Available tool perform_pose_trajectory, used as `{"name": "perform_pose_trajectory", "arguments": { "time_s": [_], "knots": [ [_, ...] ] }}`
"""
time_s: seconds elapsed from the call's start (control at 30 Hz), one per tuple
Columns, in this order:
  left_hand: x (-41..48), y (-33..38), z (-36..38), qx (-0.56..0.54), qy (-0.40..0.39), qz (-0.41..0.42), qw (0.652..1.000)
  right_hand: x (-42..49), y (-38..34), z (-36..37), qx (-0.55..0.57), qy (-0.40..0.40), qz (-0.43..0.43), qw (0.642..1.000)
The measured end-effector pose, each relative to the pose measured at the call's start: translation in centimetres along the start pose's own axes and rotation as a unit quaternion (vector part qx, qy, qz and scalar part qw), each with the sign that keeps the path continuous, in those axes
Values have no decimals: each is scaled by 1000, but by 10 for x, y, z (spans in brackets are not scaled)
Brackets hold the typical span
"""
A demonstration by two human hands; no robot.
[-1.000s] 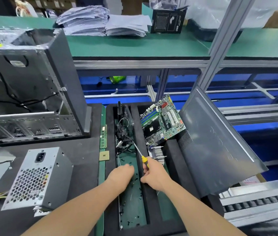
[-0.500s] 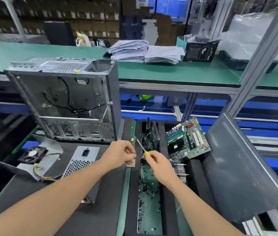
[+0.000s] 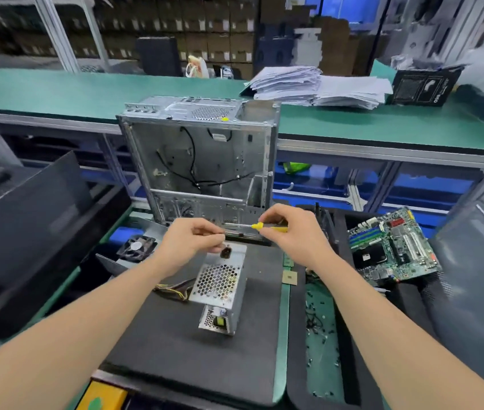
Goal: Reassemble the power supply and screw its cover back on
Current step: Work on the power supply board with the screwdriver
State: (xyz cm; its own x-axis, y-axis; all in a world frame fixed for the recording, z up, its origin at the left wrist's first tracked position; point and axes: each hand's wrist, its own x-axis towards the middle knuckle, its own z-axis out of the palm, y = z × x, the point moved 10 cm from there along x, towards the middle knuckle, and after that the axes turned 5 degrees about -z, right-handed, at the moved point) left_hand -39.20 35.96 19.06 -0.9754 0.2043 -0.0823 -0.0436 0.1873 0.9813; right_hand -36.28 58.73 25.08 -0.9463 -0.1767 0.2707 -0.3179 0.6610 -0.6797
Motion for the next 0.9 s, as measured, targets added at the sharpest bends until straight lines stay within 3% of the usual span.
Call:
{"name": "perform_pose_trajectory", "arguments": {
  "time_s": [0.2,0.9],
  "knots": [
    [10,-11,-24,18,-28,9,999,18,-26,17,-86,-25,-37,995],
    [33,-10,-21,38,-80,47,995,26,-47,22,-168,-42,-29,985]
  ]
}}
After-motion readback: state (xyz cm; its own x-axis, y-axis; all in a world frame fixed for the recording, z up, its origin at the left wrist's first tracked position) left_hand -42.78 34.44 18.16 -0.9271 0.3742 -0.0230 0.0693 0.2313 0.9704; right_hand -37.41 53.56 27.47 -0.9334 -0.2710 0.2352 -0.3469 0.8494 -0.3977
